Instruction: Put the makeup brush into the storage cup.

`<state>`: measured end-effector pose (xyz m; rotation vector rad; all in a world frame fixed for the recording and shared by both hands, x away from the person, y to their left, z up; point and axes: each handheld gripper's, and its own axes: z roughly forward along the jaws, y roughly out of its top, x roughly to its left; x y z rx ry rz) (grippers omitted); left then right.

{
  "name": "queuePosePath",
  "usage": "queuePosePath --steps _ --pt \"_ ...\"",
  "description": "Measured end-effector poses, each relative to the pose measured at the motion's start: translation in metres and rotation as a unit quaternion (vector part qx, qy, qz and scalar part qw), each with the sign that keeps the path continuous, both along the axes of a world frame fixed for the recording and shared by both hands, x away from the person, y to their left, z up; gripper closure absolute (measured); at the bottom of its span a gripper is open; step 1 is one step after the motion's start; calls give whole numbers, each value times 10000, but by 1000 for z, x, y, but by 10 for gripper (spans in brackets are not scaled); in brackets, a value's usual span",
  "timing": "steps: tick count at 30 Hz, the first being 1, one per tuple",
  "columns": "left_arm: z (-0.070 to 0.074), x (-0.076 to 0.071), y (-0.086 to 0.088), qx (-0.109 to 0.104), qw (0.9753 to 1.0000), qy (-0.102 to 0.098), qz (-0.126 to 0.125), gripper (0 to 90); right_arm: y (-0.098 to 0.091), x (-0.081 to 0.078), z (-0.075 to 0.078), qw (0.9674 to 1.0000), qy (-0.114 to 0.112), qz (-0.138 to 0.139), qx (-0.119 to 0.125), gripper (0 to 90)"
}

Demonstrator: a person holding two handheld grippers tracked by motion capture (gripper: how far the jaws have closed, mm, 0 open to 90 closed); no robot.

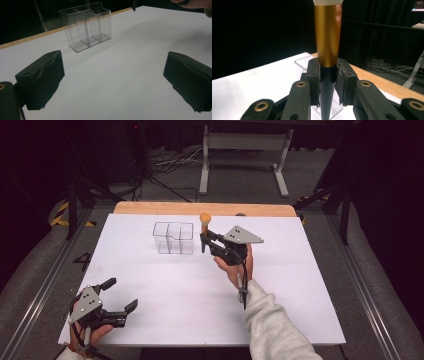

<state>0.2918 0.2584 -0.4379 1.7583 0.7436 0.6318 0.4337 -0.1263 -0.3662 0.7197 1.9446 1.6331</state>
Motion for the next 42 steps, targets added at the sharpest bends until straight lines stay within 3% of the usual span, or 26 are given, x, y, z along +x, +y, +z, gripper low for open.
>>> queuePosePath --steps 9,18,28,42 --pt "-1 1 -2 26 10000 32 -17 36 6 18 10 9998 -59 -54 160 749" --pt "-2 1 -1 -98 9999 14 -67 35 21 34 16 9996 -88 -70 247 750" --pt "-2 2 0 -177 9998 2 -117 34 39 55 15 9995 -10 -186 236 750" --pt "-3 0 3 -195 9996 47 -210 33 48 76 5 9989 174 -393 170 750"
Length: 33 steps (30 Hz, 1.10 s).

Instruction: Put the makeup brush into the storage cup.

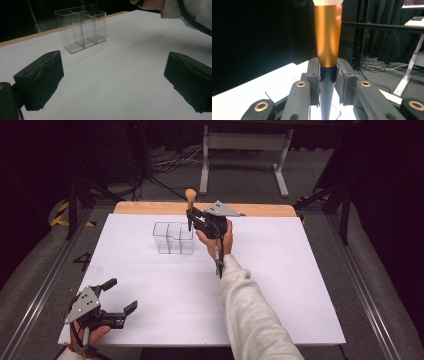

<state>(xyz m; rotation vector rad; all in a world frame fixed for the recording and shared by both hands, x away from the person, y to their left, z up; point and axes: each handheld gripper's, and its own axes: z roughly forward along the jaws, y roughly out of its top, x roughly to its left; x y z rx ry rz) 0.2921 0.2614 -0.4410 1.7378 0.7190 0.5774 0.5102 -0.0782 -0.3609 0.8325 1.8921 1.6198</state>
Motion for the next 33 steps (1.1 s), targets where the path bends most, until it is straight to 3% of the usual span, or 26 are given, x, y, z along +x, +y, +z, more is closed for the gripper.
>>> queuePosePath --steps 8,17,33 --pt "-1 -1 1 -1 10000 0 -1 33 6 3 -8 9998 53 -31 -184 750" --pt "-1 -1 0 13 10000 16 -4 34 8 5 -20 9996 199 -82 -172 749" --pt "-2 -1 -1 44 10000 43 2 34 9 0 -36 9985 360 -115 -393 749"
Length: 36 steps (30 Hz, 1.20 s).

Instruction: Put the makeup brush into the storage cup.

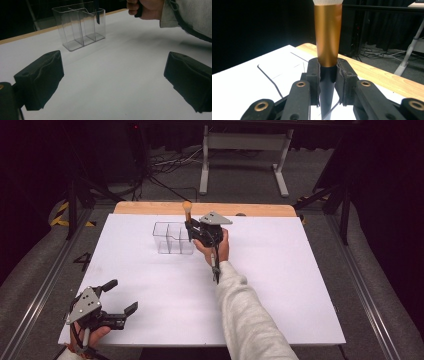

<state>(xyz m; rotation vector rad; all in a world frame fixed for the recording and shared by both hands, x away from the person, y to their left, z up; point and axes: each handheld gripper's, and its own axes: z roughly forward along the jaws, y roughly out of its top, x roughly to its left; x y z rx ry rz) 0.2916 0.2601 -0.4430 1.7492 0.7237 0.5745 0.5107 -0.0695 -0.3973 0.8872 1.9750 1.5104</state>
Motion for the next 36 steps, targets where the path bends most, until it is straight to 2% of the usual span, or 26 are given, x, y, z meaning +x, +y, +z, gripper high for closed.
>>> queuePosePath --steps 3,8,12,36 --pt "0 0 0 14 10000 2 -7 35 0 0 -3 10000 56 0 42 749" --pt "0 0 -1 18 10000 -14 5 35 3 -3 -7 9999 84 45 -100 749" --pt "0 0 -1 41 10000 -8 9 35 5 -5 -11 9998 131 40 -115 749" --pt "0 1 0 12 10000 50 -62 33 1 -8 -11 9998 153 -30 -103 748"
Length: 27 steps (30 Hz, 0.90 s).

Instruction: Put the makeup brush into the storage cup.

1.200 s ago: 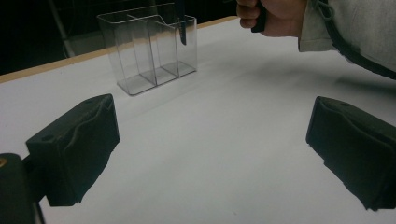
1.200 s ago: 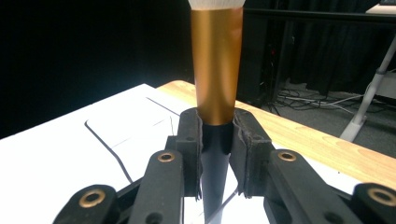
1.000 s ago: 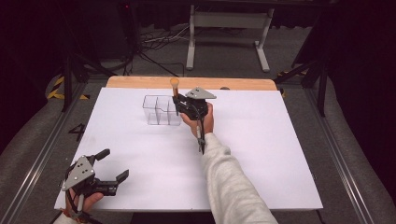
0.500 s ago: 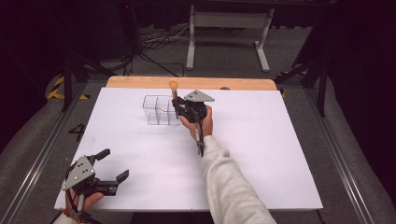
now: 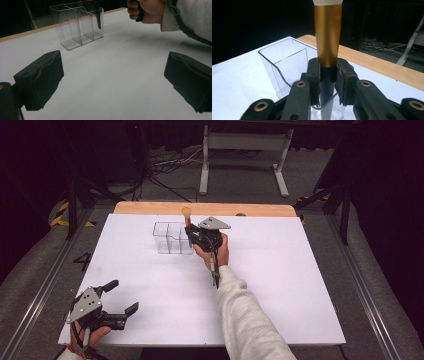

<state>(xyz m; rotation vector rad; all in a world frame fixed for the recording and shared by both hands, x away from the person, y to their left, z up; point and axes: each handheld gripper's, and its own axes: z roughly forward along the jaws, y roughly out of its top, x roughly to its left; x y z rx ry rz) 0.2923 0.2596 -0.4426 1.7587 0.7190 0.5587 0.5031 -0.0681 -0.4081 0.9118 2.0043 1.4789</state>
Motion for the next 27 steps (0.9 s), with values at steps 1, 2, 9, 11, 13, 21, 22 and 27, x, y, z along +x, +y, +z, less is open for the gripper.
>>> queuePosePath --steps 1,2,9,11,13,21,22,27 --pt "0 0 0 1 10000 5 -1 33 -1 0 0 10000 -1 8 22 748" --pt "0 0 0 1 10000 7 9 33 -1 0 0 10000 5 14 35 748" --pt "0 0 0 6 10000 26 -6 33 -1 0 1 10000 1 15 36 748" --pt "0 0 0 6 10000 32 -7 33 -1 0 1 10000 -6 19 56 748" --pt "0 0 0 8 10000 36 -15 33 -1 0 2 10000 -17 21 55 748" --pt "0 0 0 12 10000 35 -15 34 -2 -1 5 9999 -96 -36 36 726" --pt "0 0 0 11 10000 34 -17 34 -2 -2 5 9999 -108 -59 83 694" --pt "0 0 -1 24 10000 37 -15 34 -6 -3 11 9998 -129 -57 117 628"
